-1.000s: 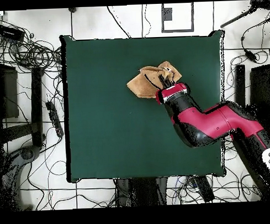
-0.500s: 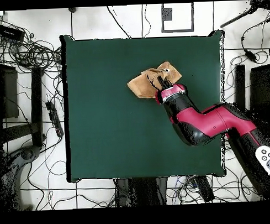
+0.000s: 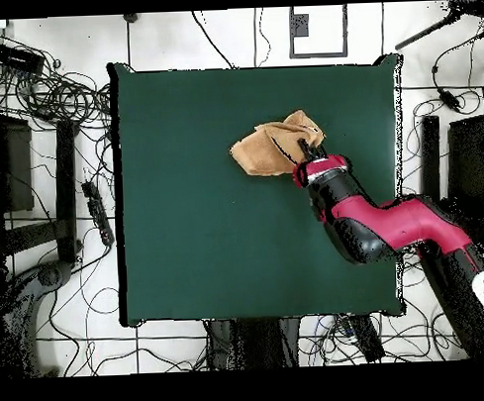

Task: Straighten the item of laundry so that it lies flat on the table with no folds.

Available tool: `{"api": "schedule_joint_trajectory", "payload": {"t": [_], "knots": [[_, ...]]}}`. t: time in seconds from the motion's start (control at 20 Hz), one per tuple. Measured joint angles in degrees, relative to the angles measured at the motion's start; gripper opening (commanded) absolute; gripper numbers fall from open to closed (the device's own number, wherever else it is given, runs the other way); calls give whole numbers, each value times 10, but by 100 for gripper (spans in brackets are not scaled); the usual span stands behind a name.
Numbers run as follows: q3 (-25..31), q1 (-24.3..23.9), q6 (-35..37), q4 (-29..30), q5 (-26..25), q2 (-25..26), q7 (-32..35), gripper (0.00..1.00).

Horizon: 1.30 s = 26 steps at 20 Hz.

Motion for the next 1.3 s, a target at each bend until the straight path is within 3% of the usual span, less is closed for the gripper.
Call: {"api": "schedule_joint_trajectory", "payload": {"t": [0.25, 0.3, 0.7, 0.95, 1.3], "knots": [[23, -68, 119, 7, 115, -12, -110, 0], [37, -95, 181, 9, 158, -34, -159, 0], [103, -194, 412, 5, 282, -152, -337, 0], [139, -222, 474, -8, 295, -215, -412, 0], [163, -208, 425, -13, 288, -268, -430, 0]]}}
